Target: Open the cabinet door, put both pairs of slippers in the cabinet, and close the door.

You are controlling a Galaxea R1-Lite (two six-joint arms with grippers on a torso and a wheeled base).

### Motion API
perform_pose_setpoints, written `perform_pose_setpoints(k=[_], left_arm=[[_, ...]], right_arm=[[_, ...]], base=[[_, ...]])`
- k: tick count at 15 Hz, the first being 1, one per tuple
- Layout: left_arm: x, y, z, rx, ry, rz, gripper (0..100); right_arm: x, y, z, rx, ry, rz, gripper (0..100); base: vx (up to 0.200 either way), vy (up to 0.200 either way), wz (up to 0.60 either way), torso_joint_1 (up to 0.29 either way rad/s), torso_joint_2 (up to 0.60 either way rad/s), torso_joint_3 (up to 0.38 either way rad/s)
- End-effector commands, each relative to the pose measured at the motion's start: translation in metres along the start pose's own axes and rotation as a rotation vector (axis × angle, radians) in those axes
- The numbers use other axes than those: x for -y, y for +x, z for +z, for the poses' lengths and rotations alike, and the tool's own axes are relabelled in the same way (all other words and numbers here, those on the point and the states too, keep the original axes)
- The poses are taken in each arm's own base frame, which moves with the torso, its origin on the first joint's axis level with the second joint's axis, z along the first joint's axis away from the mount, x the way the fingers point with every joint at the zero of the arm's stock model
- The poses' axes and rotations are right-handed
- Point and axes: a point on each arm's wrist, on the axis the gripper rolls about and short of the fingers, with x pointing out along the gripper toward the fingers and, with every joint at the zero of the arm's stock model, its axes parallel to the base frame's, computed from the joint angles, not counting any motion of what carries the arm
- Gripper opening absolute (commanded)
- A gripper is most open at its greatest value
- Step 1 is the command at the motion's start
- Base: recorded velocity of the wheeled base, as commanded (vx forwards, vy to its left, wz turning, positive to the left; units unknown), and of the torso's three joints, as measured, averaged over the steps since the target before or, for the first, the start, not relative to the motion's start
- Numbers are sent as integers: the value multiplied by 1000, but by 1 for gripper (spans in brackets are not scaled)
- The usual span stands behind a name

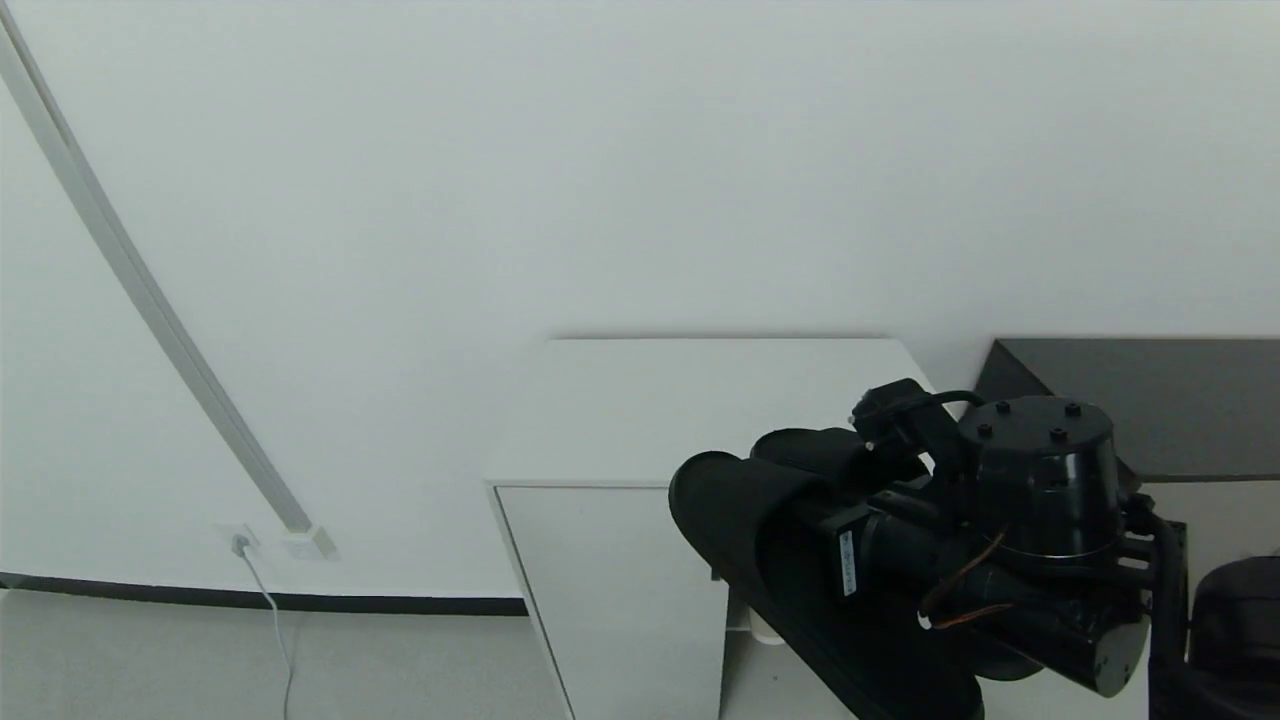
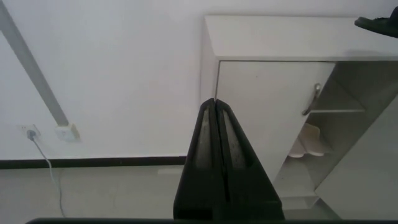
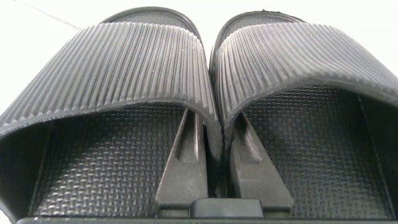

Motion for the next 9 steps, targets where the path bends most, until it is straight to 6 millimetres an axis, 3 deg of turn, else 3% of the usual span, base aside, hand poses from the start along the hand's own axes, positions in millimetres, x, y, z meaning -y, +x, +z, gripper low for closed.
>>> perform_pose_setpoints(k=[1,6,9], left_arm=[[0,0,0,-1,0,1,0],[0,0,0,-1,0,-1,0],[0,0,0,-1,0,-1,0]], right_arm=[[0,0,-2,-6,-2,-1,0],[0,0,-3,-2,-1,0,0],[0,0,-3,0,-2,0,0]], base=[[0,-200,0,-2,7,-2],[0,-200,0,5,2,0],[0,0,0,0,0,0]])
